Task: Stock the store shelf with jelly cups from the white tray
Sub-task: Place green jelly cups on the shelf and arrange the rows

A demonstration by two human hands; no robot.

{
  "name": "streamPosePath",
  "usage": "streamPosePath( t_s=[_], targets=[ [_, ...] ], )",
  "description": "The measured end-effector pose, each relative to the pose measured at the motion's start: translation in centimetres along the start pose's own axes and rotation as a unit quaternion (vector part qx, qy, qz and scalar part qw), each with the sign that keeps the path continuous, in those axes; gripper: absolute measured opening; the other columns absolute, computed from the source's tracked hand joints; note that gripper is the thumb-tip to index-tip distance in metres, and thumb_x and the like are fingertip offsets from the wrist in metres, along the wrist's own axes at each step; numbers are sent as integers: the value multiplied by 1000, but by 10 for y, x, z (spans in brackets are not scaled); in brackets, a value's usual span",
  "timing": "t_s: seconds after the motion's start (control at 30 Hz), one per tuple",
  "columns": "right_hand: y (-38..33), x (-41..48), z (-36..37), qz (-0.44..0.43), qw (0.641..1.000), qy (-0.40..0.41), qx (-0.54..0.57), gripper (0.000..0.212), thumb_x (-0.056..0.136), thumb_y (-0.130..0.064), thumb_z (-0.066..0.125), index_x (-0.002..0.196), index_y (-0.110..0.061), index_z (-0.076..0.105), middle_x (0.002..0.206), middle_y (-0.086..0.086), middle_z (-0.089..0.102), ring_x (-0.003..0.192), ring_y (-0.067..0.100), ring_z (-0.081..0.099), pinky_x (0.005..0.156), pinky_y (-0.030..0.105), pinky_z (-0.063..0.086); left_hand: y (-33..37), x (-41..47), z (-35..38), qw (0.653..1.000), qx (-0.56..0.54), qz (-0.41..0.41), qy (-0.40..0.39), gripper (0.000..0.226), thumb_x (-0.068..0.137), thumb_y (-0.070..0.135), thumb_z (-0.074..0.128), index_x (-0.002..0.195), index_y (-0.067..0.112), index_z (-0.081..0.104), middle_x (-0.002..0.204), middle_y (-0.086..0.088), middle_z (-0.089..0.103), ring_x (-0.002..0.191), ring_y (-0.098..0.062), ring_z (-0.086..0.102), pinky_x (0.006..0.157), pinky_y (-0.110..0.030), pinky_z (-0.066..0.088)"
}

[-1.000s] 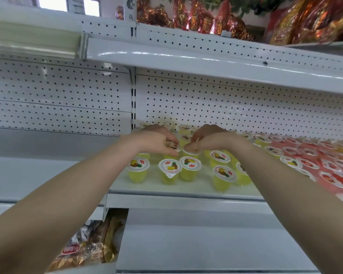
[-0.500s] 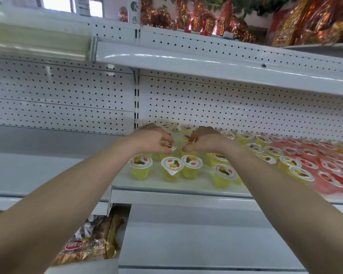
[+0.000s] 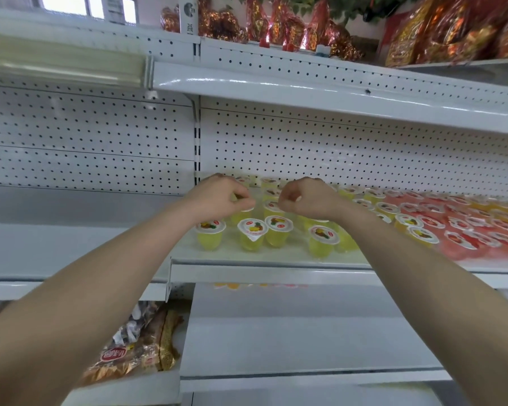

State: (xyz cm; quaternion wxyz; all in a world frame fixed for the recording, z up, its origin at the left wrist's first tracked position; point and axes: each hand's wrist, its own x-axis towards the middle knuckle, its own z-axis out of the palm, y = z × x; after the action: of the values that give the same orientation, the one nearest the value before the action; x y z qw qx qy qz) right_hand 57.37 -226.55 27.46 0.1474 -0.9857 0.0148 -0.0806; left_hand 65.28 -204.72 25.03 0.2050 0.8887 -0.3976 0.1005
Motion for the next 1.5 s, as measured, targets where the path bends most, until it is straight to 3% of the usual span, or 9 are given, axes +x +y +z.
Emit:
streamPosePath(
  t_s=[0.1,0.23,0.33,0.5,0.67,0.9,1.03,1.2,1.5],
  targets=[
    [-6,-15,-2,-2,999,-26,23,16,83,-42,69,95,-31,71,100,-9,68,97,13,62,83,30,50,10,-12,0,999,7,17,-36,39,82,68,57,102,38,72,102,19,69,101,-9,60,89,-31,47],
    [-13,-28,3,23,995,-100,7,49,81,-49,71,127,-32,62,118,-6,62,106,15,58,86,30,45,17,-19,10,994,82,28,-71,62,69,82,52,114,42,64,109,13,67,107,-15,55,93,-39,44],
    [-14,-33,11,22,996,-78,-27,62,77,-47,74,134,-29,57,122,-1,62,113,18,57,95,33,46,20,-18,17,994,76,26,-79,77,57,88,45,117,42,62,103,10,67,100,-18,55,85,-39,49],
    [-15,-31,22,26,996,-33,-78,59,75,-50,74,127,-25,61,118,2,65,113,23,57,95,38,48,21,-22,20,996,63,25,-58,49,66,68,56,101,36,68,79,10,60,87,-20,54,76,-39,51],
    [-19,-29,29,39,995,-9,-90,57,76,-52,70,124,-23,61,113,2,64,110,25,57,93,39,46,17,-31,14,994,85,18,-61,51,76,61,63,121,36,64,98,8,63,109,-20,49,86,-36,47],
    [-14,-32,30,28,995,-8,-90,68,68,-62,73,125,-30,56,115,-1,62,116,23,50,96,43,43,4,-41,11,997,65,24,-32,91,57,76,69,136,34,50,134,6,53,125,-21,44,104,-41,39],
    [-20,-35,28,-26,996,12,-79,73,66,-62,75,129,-32,53,123,-5,56,120,21,44,103,49,39,-14,-59,2,999,44,8,-14,86,61,63,78,136,36,46,135,7,47,125,-18,41,103,-36,38],
    [-38,-32,36,-85,994,-2,-66,66,66,-54,80,124,-37,54,111,-9,56,111,19,47,96,43,42,-27,-65,3,999,38,-29,-11,53,75,50,75,122,29,60,132,3,50,122,-21,49,99,-37,42],
    [-50,-30,48,-113,989,31,-89,43,71,-50,76,110,-38,61,103,-11,62,106,18,48,92,41,42,-26,-69,-2,998,39,-40,-16,50,76,46,75,121,28,61,122,4,53,112,-18,53,95,-40,46]
  ],
)
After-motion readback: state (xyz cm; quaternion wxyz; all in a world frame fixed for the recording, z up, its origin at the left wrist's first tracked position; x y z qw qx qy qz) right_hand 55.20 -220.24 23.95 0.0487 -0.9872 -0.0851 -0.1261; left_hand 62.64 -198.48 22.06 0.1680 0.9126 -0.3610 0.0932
